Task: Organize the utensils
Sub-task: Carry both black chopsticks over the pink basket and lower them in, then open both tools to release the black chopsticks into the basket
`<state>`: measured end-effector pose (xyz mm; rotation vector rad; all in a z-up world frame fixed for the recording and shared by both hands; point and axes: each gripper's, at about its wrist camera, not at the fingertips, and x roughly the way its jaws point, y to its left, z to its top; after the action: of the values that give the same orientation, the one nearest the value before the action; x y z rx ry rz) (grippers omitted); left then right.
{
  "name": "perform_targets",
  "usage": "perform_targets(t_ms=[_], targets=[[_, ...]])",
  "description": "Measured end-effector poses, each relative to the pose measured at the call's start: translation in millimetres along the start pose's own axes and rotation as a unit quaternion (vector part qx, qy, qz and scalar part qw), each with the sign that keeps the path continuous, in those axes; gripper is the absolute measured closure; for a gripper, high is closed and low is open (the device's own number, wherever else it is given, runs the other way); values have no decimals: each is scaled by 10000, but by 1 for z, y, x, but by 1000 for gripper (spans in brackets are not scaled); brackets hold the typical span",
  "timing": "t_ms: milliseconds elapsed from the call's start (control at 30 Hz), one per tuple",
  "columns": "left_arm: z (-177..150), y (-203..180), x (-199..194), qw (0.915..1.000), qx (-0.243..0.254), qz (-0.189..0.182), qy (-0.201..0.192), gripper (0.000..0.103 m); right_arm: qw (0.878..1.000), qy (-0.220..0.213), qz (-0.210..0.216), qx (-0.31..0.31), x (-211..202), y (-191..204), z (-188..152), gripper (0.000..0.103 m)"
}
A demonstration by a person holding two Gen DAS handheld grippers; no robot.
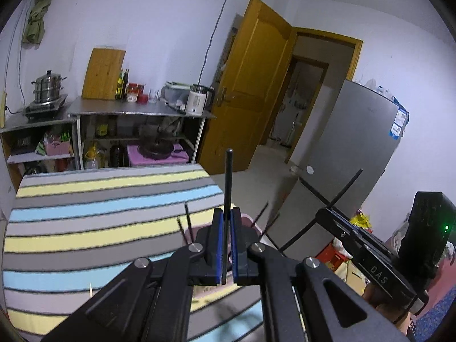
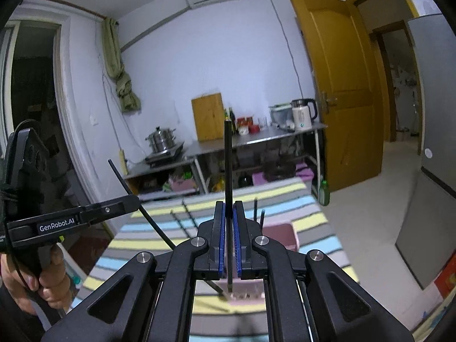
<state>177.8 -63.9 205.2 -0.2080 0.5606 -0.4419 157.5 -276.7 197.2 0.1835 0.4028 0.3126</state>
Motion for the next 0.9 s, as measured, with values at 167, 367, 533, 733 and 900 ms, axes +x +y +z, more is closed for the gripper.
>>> perform_targets(t_ms=[167,367,533,733,900], targets=[[7,0,17,9999,65,83,-38,98,9999,-88,-61,58,12,-7,7,97],[-6,11,42,9998,-27,128,148,98,9998,29,-137,148,35,-15,-2,97],[-23,20,58,9991,-106,120,386,98,9992,286,-173,205,56,-21,-23,97],[-40,24,71,9979,-143,156,605,98,9975,627,-181,262,76,-26,-44,97],[-50,25,72,9975,-207,195,649,97,9953,902,-100,325,86,-31,-56,97]])
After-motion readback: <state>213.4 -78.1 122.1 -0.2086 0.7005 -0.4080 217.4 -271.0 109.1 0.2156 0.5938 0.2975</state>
